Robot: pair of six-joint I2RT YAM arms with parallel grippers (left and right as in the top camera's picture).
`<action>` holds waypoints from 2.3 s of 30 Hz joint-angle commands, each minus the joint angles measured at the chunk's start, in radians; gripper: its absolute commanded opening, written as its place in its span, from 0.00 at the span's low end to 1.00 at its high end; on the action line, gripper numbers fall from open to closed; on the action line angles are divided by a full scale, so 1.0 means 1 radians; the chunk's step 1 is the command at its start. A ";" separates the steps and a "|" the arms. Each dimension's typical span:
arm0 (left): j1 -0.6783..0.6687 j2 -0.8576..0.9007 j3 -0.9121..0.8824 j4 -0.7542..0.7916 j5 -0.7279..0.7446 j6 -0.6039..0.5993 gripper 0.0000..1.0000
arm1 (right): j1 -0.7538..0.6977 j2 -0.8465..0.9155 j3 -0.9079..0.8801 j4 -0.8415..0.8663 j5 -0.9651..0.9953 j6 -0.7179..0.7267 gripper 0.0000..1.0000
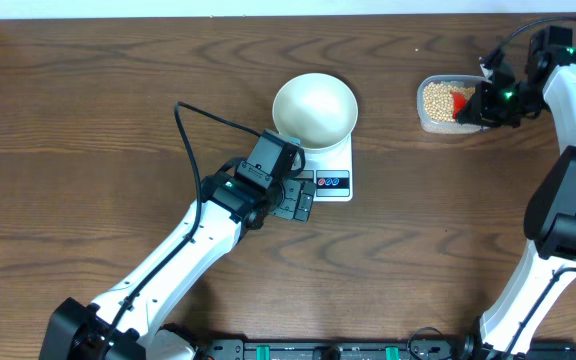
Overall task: Scoop item into bowl and weigh 50g on scale
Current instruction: 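Push the red scoop through the soybeans with the right gripper, then tilt the scoop upright and lift it out of the tub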
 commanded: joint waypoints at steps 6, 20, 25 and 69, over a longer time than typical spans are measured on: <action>0.002 -0.008 -0.008 0.000 -0.013 0.006 1.00 | -0.051 0.038 -0.047 0.006 -0.114 -0.005 0.01; 0.002 -0.008 -0.008 0.000 -0.013 0.006 1.00 | -0.138 0.038 -0.109 0.058 -0.372 -0.072 0.01; 0.002 -0.008 -0.008 0.000 -0.013 0.005 1.00 | -0.155 0.038 -0.113 0.060 -0.436 -0.086 0.01; 0.002 -0.008 -0.008 0.000 -0.013 0.005 1.00 | -0.333 0.038 -0.114 -0.066 -0.793 -0.188 0.01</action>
